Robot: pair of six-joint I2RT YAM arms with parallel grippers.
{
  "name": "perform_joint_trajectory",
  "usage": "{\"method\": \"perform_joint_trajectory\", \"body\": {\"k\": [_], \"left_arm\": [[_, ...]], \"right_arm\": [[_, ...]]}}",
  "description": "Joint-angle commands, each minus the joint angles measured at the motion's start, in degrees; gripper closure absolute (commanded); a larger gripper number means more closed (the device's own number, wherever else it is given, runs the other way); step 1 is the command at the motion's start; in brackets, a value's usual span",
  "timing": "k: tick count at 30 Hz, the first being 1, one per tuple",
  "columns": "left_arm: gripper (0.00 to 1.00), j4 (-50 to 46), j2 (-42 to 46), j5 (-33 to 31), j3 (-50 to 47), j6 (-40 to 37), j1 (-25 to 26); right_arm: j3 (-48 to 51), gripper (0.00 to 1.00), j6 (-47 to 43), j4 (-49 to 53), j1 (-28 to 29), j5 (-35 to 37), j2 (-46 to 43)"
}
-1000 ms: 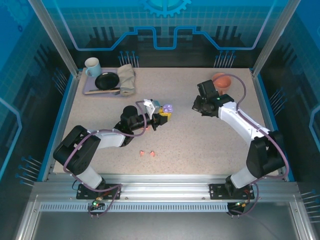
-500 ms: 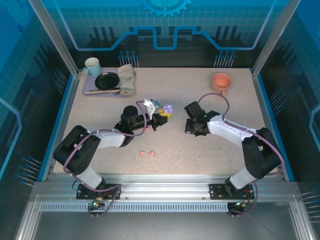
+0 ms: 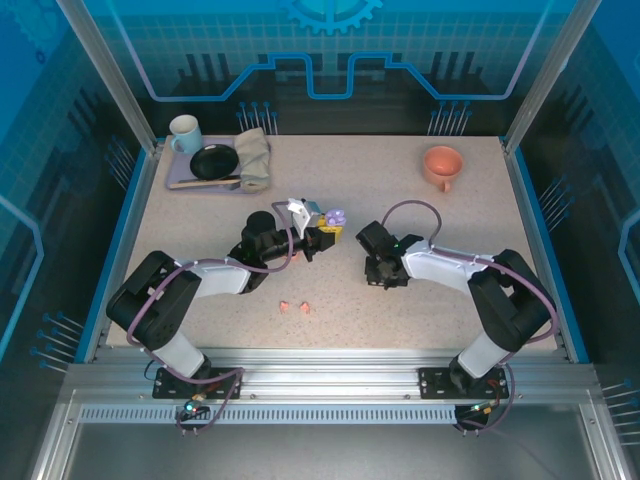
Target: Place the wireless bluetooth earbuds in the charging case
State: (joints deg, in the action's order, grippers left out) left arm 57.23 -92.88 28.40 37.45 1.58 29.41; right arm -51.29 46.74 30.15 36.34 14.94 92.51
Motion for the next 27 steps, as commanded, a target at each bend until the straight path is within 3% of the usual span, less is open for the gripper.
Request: {"method": "perform_joint_trajectory", "body": {"k": [1, 3, 6, 15, 27], "left_arm": [[1.00, 1.21, 1.85, 1.39, 1.06, 0.70, -0.24], [1.00, 1.38, 2.08, 1.27, 0.97, 0.53, -0.16], [1.00, 1.54, 2.04, 1.07, 0.96, 0.26, -0.23], [1.00, 2.27, 1.44, 0.96, 1.48, 0.09, -0.28], [1.00, 3.24, 0.95, 0.91, 1.57, 0.44, -0.26]], "right_arm": [[-3.90, 0.66, 1.68, 6.59, 0.17, -0.14, 0.80], [-6.65, 0.57, 3.40, 9.57, -0.12, -0.65, 0.78], [-10.44, 0.53, 6.62, 14.22, -0.73, -1.73, 2.12], [-13.42, 0.54, 19.20, 19.78, -2.06, -3.41, 5.52], [-14.82, 0.57, 21.55, 17.85, -2.80, -4.16, 10.62]]}}
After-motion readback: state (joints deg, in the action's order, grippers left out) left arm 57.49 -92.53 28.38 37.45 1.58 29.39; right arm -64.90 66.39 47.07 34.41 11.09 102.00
